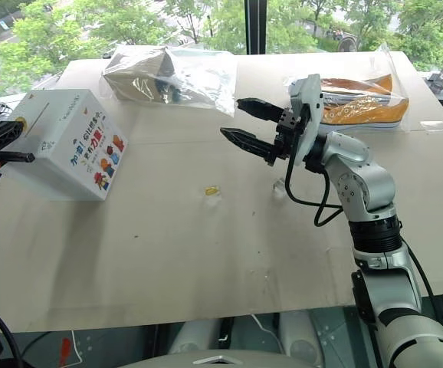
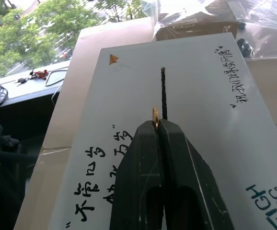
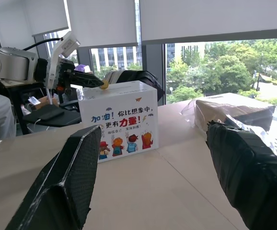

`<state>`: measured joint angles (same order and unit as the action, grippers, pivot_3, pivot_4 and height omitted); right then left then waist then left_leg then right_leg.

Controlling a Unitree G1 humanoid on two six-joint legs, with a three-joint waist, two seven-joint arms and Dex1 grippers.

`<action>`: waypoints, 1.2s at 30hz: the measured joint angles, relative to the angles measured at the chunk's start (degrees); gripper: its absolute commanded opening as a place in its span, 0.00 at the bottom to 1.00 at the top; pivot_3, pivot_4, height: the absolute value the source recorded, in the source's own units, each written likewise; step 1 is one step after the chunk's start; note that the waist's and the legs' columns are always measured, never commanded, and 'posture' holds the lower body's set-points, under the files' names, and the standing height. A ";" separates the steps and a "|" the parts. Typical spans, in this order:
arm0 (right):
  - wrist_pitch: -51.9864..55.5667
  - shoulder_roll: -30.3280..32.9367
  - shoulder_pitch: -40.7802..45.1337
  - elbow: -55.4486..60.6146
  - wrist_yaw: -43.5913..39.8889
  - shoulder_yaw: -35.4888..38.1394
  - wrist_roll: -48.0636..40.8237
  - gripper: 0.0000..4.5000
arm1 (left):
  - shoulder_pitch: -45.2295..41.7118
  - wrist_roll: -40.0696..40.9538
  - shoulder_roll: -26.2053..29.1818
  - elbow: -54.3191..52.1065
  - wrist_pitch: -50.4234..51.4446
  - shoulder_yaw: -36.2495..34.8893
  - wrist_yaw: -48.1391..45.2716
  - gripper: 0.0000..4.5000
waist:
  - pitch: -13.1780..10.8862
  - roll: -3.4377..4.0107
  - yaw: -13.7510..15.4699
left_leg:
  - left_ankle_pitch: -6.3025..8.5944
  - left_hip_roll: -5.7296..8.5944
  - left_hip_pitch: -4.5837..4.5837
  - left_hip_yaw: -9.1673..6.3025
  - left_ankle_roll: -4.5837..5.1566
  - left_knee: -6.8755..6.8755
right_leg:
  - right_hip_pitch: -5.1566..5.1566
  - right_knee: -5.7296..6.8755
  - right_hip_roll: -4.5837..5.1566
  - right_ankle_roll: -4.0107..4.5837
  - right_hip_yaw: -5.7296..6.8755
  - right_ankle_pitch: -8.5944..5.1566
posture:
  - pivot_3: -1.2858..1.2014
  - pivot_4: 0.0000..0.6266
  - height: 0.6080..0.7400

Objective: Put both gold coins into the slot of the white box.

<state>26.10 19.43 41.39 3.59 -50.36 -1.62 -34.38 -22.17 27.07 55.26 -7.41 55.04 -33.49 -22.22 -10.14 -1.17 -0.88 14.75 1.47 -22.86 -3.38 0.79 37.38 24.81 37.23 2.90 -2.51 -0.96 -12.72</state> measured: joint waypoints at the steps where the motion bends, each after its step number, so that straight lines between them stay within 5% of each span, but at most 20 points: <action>1: 0.00 -0.10 0.00 0.04 0.14 0.00 0.00 0.83 | -0.16 0.05 -0.54 0.22 -0.01 0.41 -0.04 0.00 | 0.00 0.00 -0.01 | 0.00 0.01 0.01 0.02 0.00 0.01 | 0.00 0.05 0.00 0.00 -0.01 0.00 | 0.52 0.24 1.00; 10: 0.02 -0.13 -0.02 0.17 0.81 0.15 -0.01 0.83 | -0.57 -0.54 -2.43 1.18 -0.75 0.81 0.76 0.00 | 0.01 0.00 0.06 | 0.00 0.06 0.05 0.02 0.00 0.08 | 0.01 0.21 0.05 0.00 -0.01 0.00 | 0.52 0.24 1.00; 17: 0.05 -0.13 -0.02 0.39 0.95 0.16 0.00 0.85 | -0.53 -1.38 -3.32 0.89 -1.65 0.88 2.01 0.40 | 0.01 0.00 0.02 | -0.01 0.07 0.13 0.01 -0.02 0.10 | 0.02 0.43 0.05 0.00 -0.01 0.00 | 0.52 0.24 1.00; 21: -1.15 -0.17 -0.95 0.34 0.53 -0.60 1.89 0.85 | -0.41 -1.53 -6.25 -2.25 -11.10 2.46 -0.85 0.40 | 0.06 -0.09 0.12 | -0.03 0.08 0.09 -0.01 -0.04 0.15 | 0.01 0.43 0.10 0.01 -0.01 0.00 | 0.52 0.24 1.00; 25: -3.21 -0.11 -4.59 -0.52 -1.16 -3.55 5.05 0.85 | -0.91 8.23 -8.91 -10.96 -12.27 0.03 -6.25 0.40 | 0.09 -0.14 0.00 | -0.03 0.09 0.02 0.01 -0.04 0.19 | 0.02 0.36 0.13 0.00 -0.12 0.00 | 0.52 0.24 1.00; 29: -7.52 0.05 -7.18 -3.80 -2.94 -8.52 10.87 0.85 | 11.21 19.31 -7.07 -24.61 -8.03 1.28 -15.72 0.40 | 0.10 -0.10 -1.41 | -0.03 0.08 0.12 0.17 -0.03 0.14 | 0.05 0.40 0.09 0.00 -0.40 -0.01 | 0.52 0.24 1.00; 36: -13.67 -4.66 -6.66 -12.12 -2.51 -13.41 18.56 0.85 | 24.59 14.37 -2.70 -27.44 -7.82 7.43 -19.14 0.40 | 0.07 -0.07 -1.46 | -0.02 -0.09 0.39 0.10 0.02 0.14 | -0.02 0.69 -0.29 0.22 -0.21 0.10 | 0.52 0.24 1.00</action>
<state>12.43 14.77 34.73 -8.53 -52.86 -15.02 -15.82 2.42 41.43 52.56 -34.85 47.22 -26.05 -41.36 -10.07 -1.24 -2.34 14.73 1.39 -22.47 -3.27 0.81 37.52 24.79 37.92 2.61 -2.29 -1.17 -12.61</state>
